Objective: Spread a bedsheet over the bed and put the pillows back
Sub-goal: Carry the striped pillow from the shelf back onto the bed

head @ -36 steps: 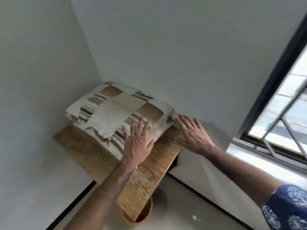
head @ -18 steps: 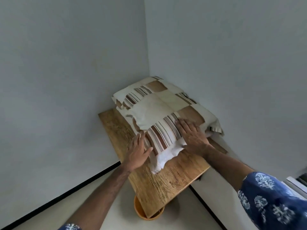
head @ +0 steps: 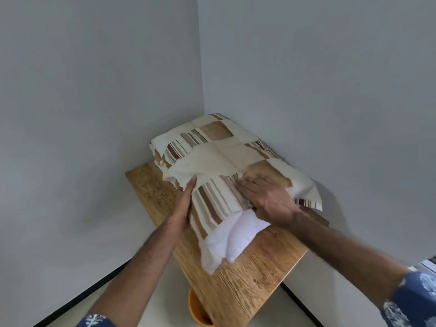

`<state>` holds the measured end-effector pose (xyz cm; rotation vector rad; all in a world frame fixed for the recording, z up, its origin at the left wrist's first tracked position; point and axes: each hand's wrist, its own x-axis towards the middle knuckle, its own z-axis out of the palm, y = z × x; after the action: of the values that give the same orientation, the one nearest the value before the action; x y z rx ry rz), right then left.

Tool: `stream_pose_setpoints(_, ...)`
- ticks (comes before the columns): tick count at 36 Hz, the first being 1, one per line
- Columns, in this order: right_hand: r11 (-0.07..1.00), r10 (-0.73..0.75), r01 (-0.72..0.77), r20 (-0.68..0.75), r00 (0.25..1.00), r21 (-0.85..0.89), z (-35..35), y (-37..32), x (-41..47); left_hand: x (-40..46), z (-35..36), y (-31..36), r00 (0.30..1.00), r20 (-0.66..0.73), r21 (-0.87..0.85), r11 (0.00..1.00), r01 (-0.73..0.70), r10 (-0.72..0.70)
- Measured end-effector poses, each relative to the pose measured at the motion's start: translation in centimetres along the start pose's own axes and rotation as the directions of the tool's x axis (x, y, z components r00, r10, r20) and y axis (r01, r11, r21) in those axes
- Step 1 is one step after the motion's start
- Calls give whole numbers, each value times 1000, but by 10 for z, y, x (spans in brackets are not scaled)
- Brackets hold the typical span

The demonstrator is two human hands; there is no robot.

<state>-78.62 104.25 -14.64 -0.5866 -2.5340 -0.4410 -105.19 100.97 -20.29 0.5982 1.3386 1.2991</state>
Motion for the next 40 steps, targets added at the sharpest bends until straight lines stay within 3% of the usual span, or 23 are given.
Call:
stream_pose_setpoints(2,999,-22,22,4,1000,40,5,-20,2,3,-10,11,999,-11,-11,999,-52,52)
stream_pose_setpoints(4,994,-55,48,69,996,100,12,-32,3,5,-28,15,992,-110,72,996,-52,59)
stream_pose_setpoints(8,966,-93,-8,378,921,257,28,-22,-5,14,-70,0,970,-243,221,974,52,4)
stream_pose_setpoints(10,949,26,-158,433,901,271,30,-8,-5,17,-81,-9,968,-251,253,966,63,3)
stream_pose_setpoints(12,883,294,-428,482,825,195,28,12,5,18,-82,-14,965,-260,288,956,54,23)
stream_pose_setpoints(14,708,550,-695,519,655,127,22,29,21,20,-82,-18,966,-258,285,956,63,13)
stream_pose_setpoints(16,433,702,-880,540,464,193,18,44,38,23,-84,-20,975,-218,271,958,97,-37)
stream_pose_setpoints(18,68,700,-942,656,280,330,18,51,57,31,-92,-23,981,-163,260,955,142,-102)
stream_pose_setpoints(20,-141,664,-914,721,197,380,22,52,73,48,-104,-29,979,-144,221,960,171,-142)
stream_pose_setpoints(23,-270,660,-854,732,172,445,26,51,95,67,-108,-19,979,-102,49,982,180,-174)
stream_pose_setpoints(28,-344,665,-806,731,154,483,26,50,109,61,-83,31,980,-94,-68,983,168,-174)
stream_pose_setpoints(35,-379,563,-785,795,224,489,-4,41,94,41,-62,47,999,-41,-101,995,25,-29)
stream_pose_setpoints(40,-351,600,-769,759,253,534,-37,21,53,11,-38,45,992,-118,-136,989,-66,50)
